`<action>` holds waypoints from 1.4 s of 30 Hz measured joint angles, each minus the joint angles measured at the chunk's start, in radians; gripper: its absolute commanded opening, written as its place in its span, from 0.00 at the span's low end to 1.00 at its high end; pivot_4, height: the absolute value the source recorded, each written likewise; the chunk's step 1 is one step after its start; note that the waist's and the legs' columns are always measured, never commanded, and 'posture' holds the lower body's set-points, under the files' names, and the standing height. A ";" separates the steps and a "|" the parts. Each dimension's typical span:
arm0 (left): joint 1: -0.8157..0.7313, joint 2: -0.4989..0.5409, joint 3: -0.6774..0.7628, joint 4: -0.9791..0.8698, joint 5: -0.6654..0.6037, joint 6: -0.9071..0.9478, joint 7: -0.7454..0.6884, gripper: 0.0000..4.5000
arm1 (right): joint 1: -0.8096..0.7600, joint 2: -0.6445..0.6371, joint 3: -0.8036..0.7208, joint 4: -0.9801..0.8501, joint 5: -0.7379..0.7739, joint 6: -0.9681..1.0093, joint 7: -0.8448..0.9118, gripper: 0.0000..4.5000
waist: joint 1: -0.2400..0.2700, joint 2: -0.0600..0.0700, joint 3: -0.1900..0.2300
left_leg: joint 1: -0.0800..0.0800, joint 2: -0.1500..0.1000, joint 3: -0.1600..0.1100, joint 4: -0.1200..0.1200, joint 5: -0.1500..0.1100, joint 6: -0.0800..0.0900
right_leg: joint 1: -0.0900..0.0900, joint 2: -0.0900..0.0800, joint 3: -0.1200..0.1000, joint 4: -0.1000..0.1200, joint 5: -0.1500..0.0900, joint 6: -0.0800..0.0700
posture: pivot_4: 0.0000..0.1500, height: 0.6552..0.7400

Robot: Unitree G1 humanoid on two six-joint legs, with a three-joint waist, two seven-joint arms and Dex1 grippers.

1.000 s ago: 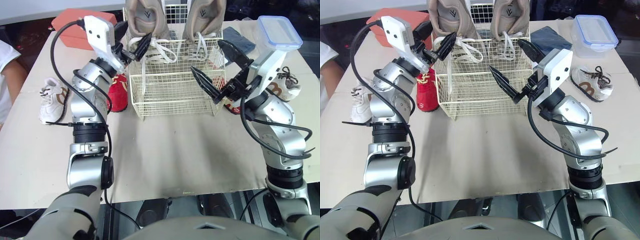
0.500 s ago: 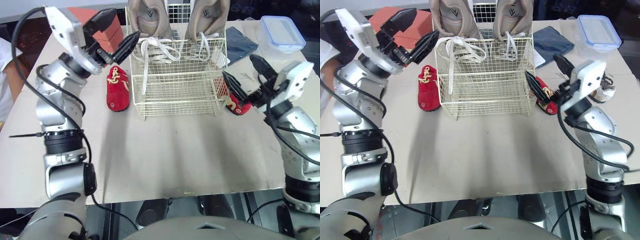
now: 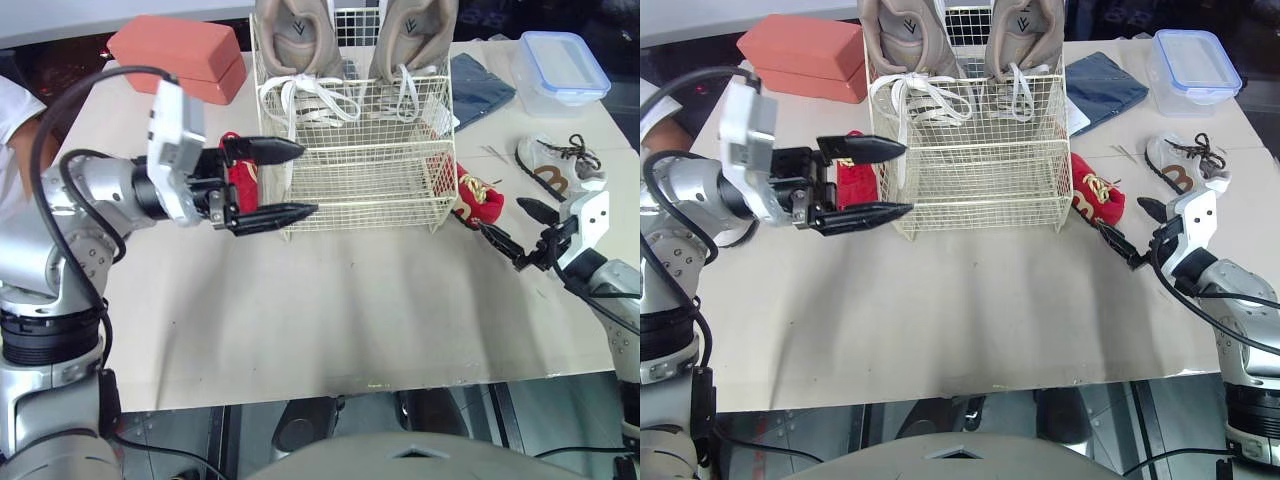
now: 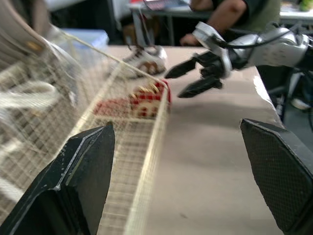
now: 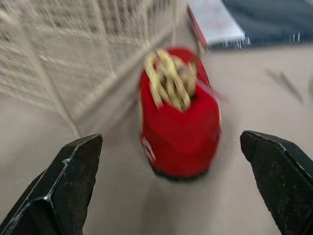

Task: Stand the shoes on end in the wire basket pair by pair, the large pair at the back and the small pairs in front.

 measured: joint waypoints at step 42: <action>-0.112 0.019 -0.078 0.110 0.093 -0.028 -0.095 1.00 | -0.124 -0.180 -0.032 -0.264 0.112 -0.270 0.426 0.00 | 0.004 0.004 0.005 | -0.001 0.002 0.002 -0.001 0.000 0.000 | 0.000 0.001 0.000 -0.002 0.000 0.000 | 1.00 1.00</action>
